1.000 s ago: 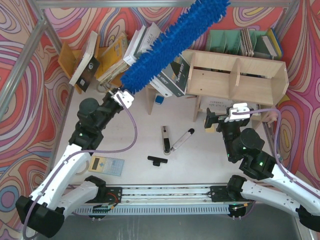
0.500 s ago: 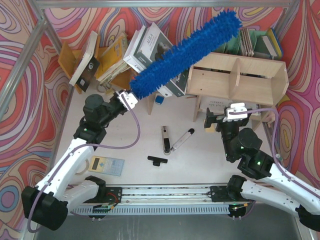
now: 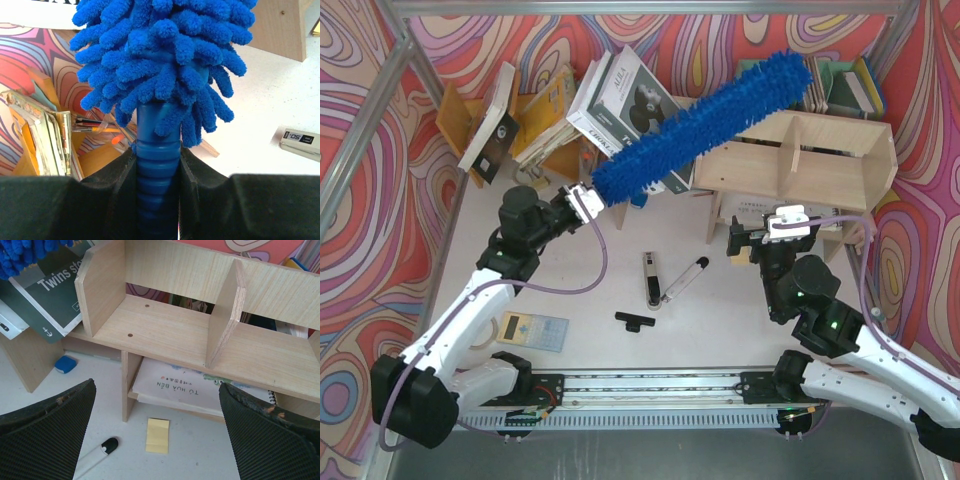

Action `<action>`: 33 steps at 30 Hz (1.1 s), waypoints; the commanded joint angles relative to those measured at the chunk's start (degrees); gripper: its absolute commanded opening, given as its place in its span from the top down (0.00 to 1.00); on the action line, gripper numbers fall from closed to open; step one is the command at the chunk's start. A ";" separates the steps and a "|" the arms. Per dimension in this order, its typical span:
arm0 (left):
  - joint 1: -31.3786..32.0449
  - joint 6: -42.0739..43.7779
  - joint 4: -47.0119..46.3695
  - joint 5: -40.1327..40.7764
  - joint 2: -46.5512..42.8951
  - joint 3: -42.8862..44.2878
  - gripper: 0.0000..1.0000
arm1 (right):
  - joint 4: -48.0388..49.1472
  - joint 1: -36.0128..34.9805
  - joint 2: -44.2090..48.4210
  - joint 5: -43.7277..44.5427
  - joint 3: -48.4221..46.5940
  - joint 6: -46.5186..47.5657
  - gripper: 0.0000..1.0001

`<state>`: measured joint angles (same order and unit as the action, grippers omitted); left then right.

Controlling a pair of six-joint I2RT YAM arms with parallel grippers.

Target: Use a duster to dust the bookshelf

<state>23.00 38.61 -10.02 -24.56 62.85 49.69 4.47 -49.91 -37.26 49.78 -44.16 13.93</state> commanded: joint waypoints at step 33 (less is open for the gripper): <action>4.52 3.38 5.02 -1.58 3.30 2.20 1.00 | 1.85 0.03 0.59 0.76 0.04 0.66 0.01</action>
<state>26.13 39.27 -7.31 -24.51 64.93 49.98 4.47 -49.91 -37.26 49.76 -44.16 13.93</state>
